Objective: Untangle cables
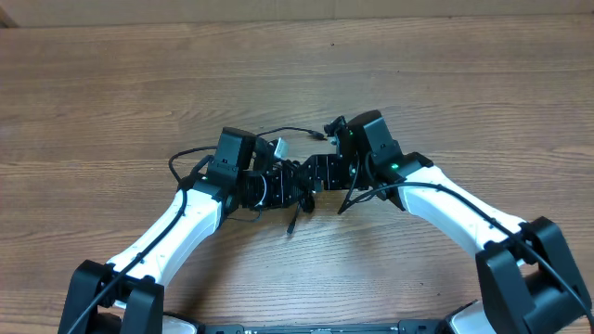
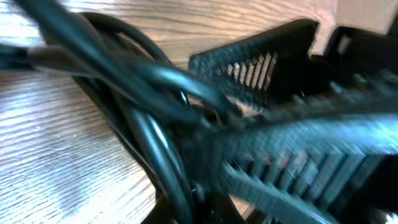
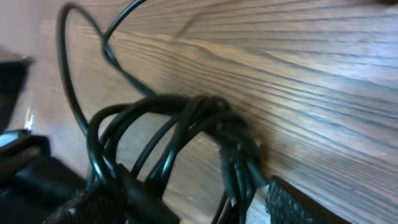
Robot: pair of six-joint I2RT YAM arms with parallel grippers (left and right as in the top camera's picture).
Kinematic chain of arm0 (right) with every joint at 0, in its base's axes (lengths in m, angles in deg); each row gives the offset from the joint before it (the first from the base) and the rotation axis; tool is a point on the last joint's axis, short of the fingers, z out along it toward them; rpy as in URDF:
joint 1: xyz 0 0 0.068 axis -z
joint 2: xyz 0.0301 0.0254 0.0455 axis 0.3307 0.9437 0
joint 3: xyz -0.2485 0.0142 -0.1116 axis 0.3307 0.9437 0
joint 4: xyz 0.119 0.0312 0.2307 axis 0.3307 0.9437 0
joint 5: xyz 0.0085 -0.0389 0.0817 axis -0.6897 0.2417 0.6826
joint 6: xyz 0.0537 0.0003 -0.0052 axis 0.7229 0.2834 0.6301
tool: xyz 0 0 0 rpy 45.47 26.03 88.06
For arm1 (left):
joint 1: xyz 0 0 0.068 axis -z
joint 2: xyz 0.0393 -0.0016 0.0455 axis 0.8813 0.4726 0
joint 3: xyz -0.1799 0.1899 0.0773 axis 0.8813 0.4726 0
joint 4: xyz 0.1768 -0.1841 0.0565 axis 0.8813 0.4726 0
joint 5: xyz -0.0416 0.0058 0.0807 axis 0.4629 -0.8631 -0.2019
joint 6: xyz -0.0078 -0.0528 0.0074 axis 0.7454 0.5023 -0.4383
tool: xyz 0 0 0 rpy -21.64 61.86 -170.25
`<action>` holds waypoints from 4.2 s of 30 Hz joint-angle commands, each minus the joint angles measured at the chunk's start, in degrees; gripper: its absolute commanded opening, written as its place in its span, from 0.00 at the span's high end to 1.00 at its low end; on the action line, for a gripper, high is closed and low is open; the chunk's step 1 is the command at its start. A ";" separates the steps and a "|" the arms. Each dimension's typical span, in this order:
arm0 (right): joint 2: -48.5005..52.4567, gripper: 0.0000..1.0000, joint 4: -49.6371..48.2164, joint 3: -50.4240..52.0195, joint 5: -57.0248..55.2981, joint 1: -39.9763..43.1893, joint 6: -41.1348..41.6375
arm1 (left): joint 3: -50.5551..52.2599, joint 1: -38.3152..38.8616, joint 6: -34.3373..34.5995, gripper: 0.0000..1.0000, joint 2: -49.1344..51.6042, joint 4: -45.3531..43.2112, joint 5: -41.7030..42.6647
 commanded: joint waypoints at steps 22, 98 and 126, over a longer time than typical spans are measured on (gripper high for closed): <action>2.21 0.95 -16.48 0.26 40.33 9.77 4.11 | -0.22 -5.51 -14.14 0.96 -5.53 4.94 -6.75; 2.21 0.00 6.86 0.24 1.86 14.05 17.62 | -10.45 -10.99 -1.40 0.00 -5.53 5.62 -21.18; 4.85 0.26 6.12 -9.51 -36.24 -20.41 -4.11 | -13.60 -27.32 5.73 0.01 -5.29 20.81 -29.40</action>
